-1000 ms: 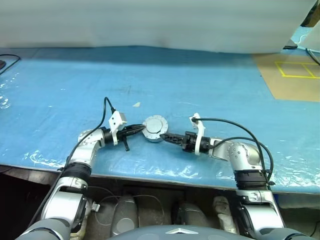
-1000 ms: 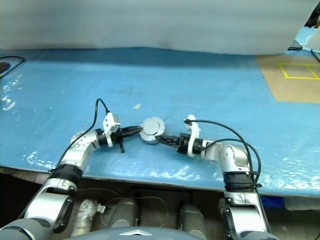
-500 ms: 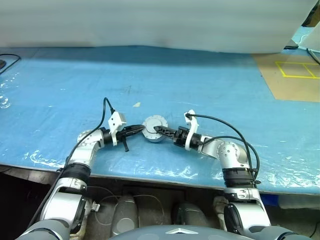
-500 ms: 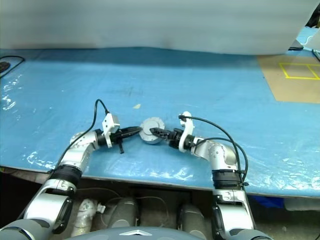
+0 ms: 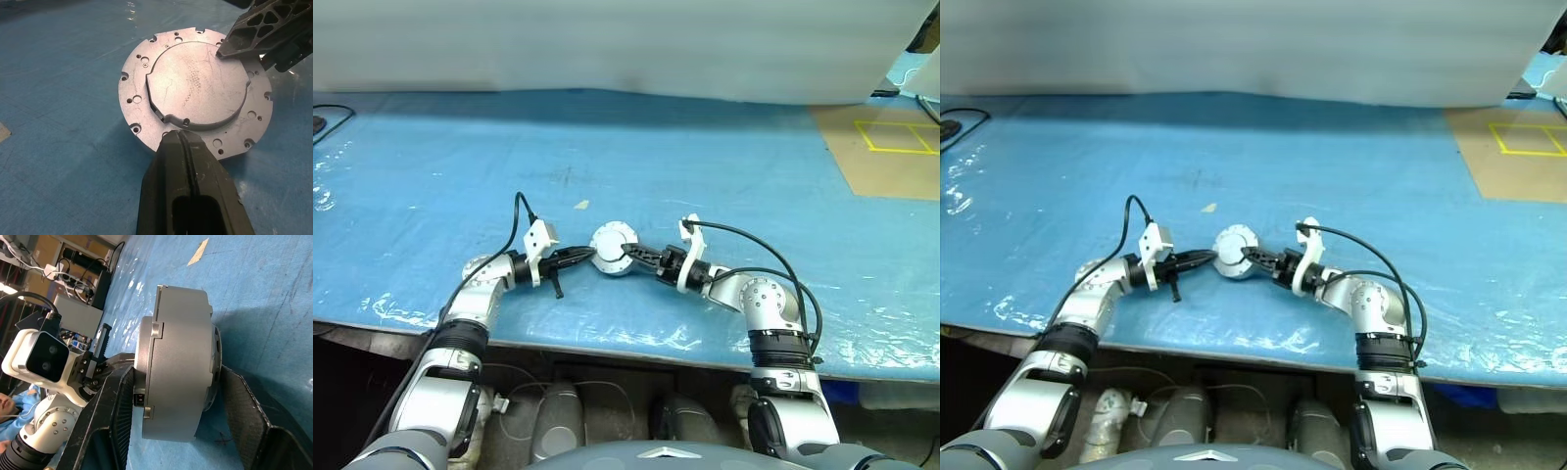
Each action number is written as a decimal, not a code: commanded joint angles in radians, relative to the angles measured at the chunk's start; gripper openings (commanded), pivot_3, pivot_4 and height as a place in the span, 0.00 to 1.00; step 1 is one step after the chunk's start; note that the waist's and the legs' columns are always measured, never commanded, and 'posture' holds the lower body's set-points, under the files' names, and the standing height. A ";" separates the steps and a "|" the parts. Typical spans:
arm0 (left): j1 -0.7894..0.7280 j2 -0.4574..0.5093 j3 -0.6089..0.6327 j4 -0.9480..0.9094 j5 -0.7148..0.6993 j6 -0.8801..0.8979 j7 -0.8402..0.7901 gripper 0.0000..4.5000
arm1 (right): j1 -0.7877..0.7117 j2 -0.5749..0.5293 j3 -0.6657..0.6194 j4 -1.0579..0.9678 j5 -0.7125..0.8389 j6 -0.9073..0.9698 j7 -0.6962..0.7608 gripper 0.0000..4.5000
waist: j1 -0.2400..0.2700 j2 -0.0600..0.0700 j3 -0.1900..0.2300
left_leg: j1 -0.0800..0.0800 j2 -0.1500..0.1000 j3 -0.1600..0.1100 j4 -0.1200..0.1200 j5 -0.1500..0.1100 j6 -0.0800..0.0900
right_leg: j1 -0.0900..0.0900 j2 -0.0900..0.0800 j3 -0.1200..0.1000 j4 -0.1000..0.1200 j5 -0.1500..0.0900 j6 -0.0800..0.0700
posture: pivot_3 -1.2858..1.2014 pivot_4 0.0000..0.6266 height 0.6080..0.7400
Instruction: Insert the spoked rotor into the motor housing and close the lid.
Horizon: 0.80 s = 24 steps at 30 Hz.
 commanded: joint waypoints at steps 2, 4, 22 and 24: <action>0.015 -0.015 0.021 -0.031 -0.044 0.040 -0.013 0.00 | -0.020 0.009 0.003 -0.009 0.032 -0.002 0.014 0.51 | 0.000 0.000 0.000 | 0.000 0.000 0.000 0.000 0.000 0.000 | 0.000 0.000 0.000 0.000 0.000 0.000 | 0.52 0.24 1.00; 0.021 -0.016 0.050 -0.079 -0.101 0.092 -0.032 0.00 | -0.023 0.009 0.005 -0.003 0.029 -0.002 0.011 0.51 | -0.002 0.000 0.000 | 0.000 0.000 0.000 0.000 0.000 0.000 | 0.000 0.000 0.000 0.000 0.000 0.000 | 0.52 0.24 1.00; 0.074 0.012 0.215 -0.329 -0.347 0.504 0.084 0.00 | -0.134 0.040 -0.162 0.209 0.150 0.079 -0.048 0.51 | -0.012 0.001 0.001 | -0.007 0.001 -0.001 0.005 0.000 0.000 | -0.008 0.002 -0.001 0.005 0.000 -0.001 | 0.52 0.24 1.00; 0.074 0.013 0.250 -0.352 -0.426 0.608 0.091 0.00 | -0.154 0.044 -0.196 0.215 0.187 0.100 -0.048 0.51 | -0.012 0.001 0.001 | -0.008 0.001 -0.001 0.006 0.000 0.000 | -0.008 0.002 -0.001 0.005 0.000 -0.001 | 0.52 0.24 1.00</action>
